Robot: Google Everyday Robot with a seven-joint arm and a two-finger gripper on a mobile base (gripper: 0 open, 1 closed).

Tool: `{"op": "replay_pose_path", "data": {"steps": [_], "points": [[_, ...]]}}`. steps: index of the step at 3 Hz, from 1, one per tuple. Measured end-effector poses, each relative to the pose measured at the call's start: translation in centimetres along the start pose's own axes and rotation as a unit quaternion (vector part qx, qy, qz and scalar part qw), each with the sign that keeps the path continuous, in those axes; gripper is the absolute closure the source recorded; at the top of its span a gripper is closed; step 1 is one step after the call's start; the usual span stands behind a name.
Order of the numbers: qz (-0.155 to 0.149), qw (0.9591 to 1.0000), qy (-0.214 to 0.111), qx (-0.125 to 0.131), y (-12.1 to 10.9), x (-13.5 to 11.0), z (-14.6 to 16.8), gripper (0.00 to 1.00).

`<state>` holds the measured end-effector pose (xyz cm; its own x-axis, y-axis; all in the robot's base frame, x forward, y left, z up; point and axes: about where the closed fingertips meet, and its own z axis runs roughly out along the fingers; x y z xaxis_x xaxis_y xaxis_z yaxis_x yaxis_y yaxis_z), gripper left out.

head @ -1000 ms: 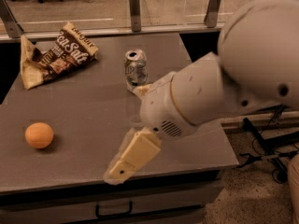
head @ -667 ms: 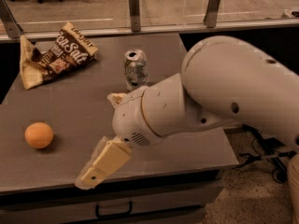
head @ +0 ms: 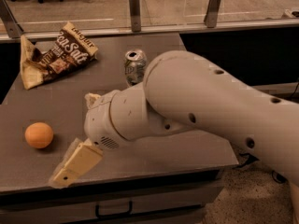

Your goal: Pick orange

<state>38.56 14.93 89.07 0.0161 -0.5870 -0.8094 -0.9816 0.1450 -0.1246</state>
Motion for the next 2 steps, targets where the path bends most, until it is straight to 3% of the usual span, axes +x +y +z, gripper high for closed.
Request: {"op": "replay_pose_path", "data": {"steps": [1,2], "points": [[0.009,0.9999,-0.002,-0.006,0.3,-0.2,2.1,0.00],[0.010,0.9998,-0.007,-0.015,0.4,-0.9,5.0,0.07]]}}
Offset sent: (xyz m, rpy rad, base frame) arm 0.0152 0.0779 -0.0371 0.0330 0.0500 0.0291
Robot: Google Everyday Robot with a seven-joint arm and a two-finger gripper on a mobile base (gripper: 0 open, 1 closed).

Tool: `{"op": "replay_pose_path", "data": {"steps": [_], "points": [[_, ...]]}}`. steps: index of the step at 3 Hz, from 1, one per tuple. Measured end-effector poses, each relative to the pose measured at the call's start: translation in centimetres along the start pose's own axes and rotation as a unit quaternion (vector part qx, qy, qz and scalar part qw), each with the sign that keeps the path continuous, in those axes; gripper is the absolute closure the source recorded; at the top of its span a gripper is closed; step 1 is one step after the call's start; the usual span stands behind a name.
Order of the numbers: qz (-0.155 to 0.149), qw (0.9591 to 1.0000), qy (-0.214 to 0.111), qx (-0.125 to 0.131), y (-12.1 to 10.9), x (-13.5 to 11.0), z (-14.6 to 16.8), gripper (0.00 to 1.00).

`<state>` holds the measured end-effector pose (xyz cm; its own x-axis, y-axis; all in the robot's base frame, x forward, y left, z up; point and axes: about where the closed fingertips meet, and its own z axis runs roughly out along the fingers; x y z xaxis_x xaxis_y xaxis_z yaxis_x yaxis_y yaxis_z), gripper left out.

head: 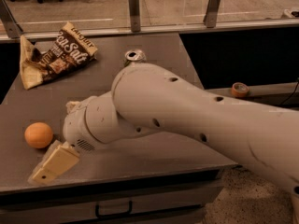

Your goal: Pick orange

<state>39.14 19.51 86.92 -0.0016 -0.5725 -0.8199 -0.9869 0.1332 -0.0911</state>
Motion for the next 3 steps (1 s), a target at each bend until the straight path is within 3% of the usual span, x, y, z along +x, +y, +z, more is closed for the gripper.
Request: {"op": "replay_pose_path", "data": {"steps": [2,3], "points": [[-0.010,0.9999,-0.004,0.002,-1.1,-1.3,4.2,0.26],[-0.013,0.9998,-0.009,0.011,-1.8,-2.0,6.0,0.27]]}}
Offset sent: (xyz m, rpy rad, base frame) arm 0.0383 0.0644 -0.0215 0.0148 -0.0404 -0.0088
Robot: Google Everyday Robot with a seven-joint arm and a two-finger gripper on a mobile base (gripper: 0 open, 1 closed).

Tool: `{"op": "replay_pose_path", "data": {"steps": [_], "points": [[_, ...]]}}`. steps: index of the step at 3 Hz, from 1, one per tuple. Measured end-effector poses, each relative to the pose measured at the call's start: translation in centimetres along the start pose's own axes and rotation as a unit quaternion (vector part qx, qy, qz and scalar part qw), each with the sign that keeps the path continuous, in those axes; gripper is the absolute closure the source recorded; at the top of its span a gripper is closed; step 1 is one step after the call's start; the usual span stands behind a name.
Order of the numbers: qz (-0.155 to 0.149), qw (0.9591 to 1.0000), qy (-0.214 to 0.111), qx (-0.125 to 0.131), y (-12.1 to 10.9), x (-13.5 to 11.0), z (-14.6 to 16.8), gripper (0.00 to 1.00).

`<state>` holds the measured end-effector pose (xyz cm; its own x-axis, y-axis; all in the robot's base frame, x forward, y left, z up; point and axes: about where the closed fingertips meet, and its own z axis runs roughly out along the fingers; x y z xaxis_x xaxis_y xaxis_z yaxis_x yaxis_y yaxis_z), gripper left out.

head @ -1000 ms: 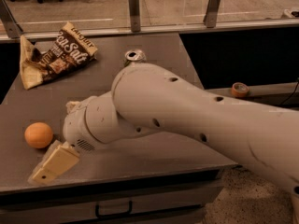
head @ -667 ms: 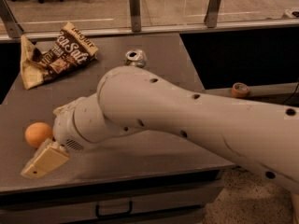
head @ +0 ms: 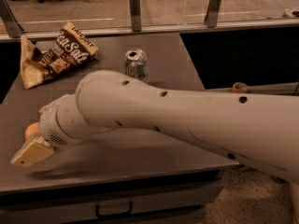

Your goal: Pick orange

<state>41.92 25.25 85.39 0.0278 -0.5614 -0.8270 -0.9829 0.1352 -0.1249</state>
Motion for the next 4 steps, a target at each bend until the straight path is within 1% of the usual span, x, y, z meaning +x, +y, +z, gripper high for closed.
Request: {"op": "replay_pose_path", "data": {"steps": [1,2,3,4], "points": [[-0.002,1.0000,0.001,0.004,-0.8,-0.1,1.4,0.45],[0.004,1.0000,0.003,0.004,-1.1,0.5,2.1,0.68],[0.009,1.0000,0.002,0.003,-1.2,0.8,2.1,0.91],[-0.006,0.9997,-0.025,-0.004,-1.0,-1.2,1.7,1.00]]}}
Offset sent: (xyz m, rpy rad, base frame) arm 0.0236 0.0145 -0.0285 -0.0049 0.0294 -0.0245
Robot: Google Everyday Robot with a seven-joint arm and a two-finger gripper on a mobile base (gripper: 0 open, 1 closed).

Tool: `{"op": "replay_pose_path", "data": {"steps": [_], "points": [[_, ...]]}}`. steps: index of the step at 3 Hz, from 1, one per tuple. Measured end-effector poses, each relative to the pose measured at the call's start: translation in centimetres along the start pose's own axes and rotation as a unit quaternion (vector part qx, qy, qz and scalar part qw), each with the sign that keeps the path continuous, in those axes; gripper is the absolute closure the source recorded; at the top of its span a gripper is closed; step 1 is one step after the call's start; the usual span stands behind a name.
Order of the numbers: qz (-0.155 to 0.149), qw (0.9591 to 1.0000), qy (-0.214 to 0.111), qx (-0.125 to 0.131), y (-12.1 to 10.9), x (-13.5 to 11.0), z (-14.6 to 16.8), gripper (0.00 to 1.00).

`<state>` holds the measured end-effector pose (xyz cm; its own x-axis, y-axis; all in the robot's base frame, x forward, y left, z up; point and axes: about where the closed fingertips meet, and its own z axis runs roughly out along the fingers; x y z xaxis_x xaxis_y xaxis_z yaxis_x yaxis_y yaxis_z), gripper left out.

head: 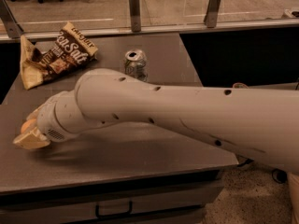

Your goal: Pick orange

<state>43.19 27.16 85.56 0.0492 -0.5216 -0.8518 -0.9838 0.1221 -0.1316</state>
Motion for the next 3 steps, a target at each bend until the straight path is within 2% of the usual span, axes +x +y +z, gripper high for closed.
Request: {"op": "replay_pose_path", "data": {"steps": [1,2,3], "points": [[-0.011,0.9987,-0.043,0.025,-0.1,-2.9,-2.3,1.00],[-0.020,0.9948,-0.082,0.058,-0.9,-5.2,-5.0,1.00],[-0.020,0.9948,-0.082,0.058,-0.9,-5.3,-5.0,1.00]]}}
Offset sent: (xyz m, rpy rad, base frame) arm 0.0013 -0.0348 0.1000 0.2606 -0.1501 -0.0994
